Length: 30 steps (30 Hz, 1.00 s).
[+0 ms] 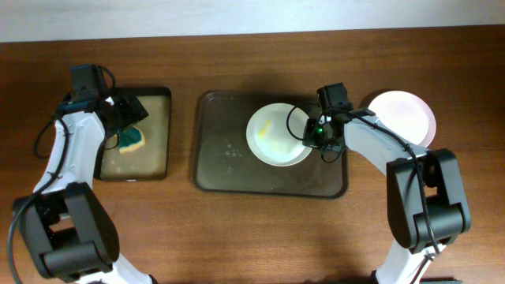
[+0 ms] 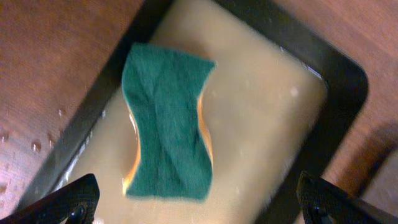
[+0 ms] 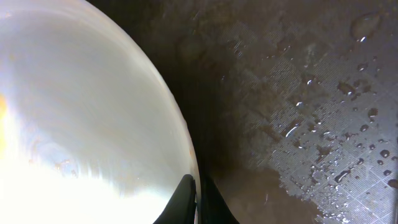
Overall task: Clean dirty plates on tray and stack at the side
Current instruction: 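Slide the cream plate with the right gripper toward the tray center, then grasp the green sponge in the water tray with the left gripper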
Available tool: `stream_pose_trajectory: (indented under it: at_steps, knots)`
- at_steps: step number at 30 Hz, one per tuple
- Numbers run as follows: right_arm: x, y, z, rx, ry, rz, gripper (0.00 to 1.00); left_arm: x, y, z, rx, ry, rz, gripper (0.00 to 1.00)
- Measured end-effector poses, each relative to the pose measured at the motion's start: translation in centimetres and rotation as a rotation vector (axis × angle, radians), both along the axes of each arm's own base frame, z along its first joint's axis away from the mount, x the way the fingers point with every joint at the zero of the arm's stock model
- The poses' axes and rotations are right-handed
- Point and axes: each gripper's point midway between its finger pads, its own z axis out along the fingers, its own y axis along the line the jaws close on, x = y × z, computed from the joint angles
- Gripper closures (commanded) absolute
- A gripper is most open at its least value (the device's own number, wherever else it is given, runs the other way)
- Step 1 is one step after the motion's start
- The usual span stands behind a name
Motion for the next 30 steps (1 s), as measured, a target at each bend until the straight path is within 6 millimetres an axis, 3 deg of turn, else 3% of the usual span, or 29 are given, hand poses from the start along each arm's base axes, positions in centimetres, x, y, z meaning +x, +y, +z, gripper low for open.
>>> stream_pose_trajectory:
  at_steps: [3,5,9,10,12,13,14,16,21,24,27,28,30]
  knots:
    - [-0.2,0.1,0.0,0.000,0.008,0.001,0.96,1.4,0.8,-1.6,0.032,-0.017,0.011,0.01]
    - [-0.3,0.1,0.0,-0.001,0.011,0.001,0.96,1.8,1.1,-3.7,0.036,0.012,0.016,0.05]
    - [-0.3,0.1,0.0,-0.002,0.015,0.002,0.96,1.1,1.1,-7.6,0.028,0.096,0.017,0.08]
    - [-0.3,0.1,0.0,-0.002,0.015,0.003,0.96,1.0,1.1,-8.0,0.026,0.108,0.017,0.14]
    - [-0.3,0.1,0.0,-0.002,0.015,0.002,0.96,0.9,1.1,-8.2,0.026,0.113,0.014,0.46]
    - [-0.3,0.1,0.0,-0.002,0.016,0.003,0.96,0.9,1.1,-8.2,0.024,0.111,0.018,0.57]
    - [-0.4,0.1,0.0,-0.002,0.017,0.003,0.96,1.0,1.1,-8.2,0.026,0.109,0.017,0.78]
    - [-0.4,0.1,0.0,-0.002,0.019,0.003,0.96,1.2,1.2,-8.1,0.032,0.101,0.017,1.00]
    - [-0.4,0.1,0.0,-0.002,0.021,0.004,0.96,1.1,1.2,-8.0,0.033,0.109,0.017,1.00]
    - [-0.5,0.1,0.0,-0.001,0.021,0.004,0.96,0.7,1.2,-7.0,0.033,0.109,0.017,1.00]
    - [-0.5,0.1,0.0,0.000,0.023,0.003,0.96,0.1,1.0,-2.8,0.039,0.060,0.017,1.00]
    - [-0.5,0.1,0.0,0.000,0.022,0.004,0.96,-0.3,0.9,0.0,0.046,0.021,0.017,1.00]
    - [-0.5,0.1,0.0,0.000,0.022,0.004,0.96,-0.6,0.8,3.5,0.057,-0.048,0.018,1.00]
